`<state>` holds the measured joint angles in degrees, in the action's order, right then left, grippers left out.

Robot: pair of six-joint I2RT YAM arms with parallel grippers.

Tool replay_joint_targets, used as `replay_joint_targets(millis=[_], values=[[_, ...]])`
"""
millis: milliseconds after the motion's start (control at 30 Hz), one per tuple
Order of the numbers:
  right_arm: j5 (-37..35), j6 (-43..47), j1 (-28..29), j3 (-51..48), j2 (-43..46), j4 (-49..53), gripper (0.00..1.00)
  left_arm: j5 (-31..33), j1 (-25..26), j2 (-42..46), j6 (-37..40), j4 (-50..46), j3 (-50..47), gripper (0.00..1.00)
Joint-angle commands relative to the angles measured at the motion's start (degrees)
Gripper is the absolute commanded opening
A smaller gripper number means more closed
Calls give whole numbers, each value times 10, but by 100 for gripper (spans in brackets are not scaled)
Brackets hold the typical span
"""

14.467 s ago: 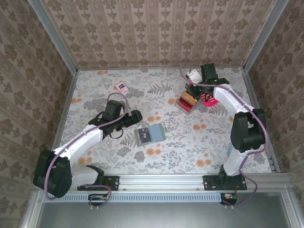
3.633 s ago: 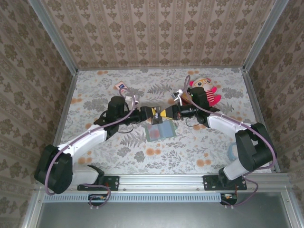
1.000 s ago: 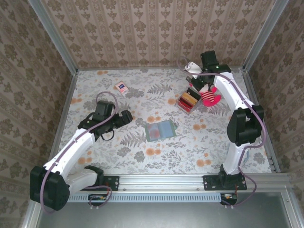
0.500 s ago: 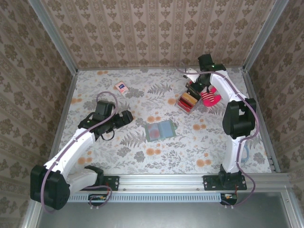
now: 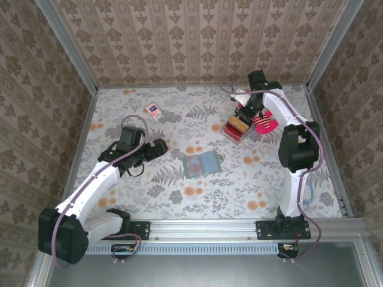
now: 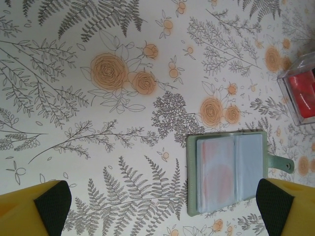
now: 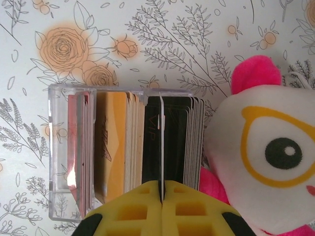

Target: Take the credit cards out of the card holder

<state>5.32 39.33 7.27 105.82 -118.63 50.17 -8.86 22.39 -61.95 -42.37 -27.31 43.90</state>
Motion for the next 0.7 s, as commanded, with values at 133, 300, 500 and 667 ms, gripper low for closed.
replay_joint_targets(millis=[133,300,500,667], values=[[-34,11,-2,8,-9,12,4,-16,-4,16,-1,19,-2,100],[-23,3,-2,-1,-4,1,15,-24,-4,21,0,24,0,100],[-15,-6,-1,2,11,-7,20,-26,-7,32,2,27,-6,100],[21,-44,-1,-11,46,-24,22,-30,-9,36,3,26,-7,100]])
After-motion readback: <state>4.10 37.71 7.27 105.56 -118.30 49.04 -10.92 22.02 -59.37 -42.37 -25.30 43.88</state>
